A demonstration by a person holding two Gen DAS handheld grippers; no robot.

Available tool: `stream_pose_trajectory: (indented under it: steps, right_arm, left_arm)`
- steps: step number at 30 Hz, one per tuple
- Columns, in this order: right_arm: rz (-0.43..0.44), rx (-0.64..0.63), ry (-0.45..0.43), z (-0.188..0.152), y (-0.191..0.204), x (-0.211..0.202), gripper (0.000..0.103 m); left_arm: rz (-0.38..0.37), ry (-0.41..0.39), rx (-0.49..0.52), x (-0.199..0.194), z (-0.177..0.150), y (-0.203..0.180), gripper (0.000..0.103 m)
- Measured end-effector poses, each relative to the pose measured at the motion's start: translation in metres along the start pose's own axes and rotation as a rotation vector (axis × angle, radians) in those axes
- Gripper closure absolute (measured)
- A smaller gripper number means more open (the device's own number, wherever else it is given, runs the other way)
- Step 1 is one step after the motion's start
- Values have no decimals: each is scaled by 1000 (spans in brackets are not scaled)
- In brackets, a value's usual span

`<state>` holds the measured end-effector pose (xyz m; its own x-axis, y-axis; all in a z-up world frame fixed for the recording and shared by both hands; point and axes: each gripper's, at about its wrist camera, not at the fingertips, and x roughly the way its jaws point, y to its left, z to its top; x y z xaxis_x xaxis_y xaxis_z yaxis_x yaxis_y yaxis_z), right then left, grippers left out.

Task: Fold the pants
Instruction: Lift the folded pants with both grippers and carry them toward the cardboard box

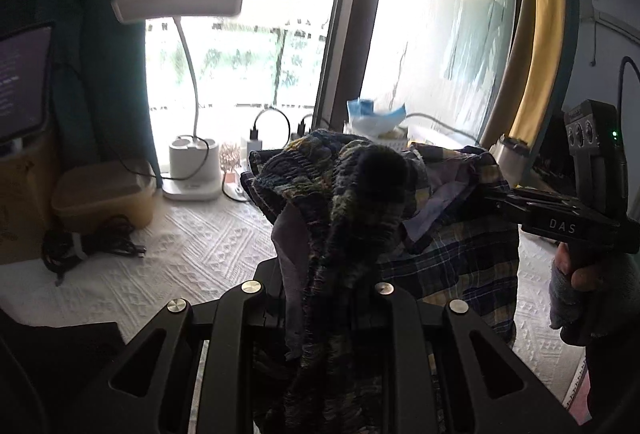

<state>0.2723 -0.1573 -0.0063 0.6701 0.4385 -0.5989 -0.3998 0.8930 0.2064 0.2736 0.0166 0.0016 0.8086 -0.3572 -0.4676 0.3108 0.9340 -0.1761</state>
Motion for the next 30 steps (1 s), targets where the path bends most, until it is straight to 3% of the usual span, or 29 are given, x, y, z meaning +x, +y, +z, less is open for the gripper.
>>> stream_pose_trajectory:
  steps: [20,30]
  right_arm:
    - [52,-152,-188,32,89,-85,81]
    - [103,-240,-259,38,147,-116,81]
  left_arm:
    - [96,-222,35,-129,18,0,84]
    - [168,-290,37,-189,19,17,84]
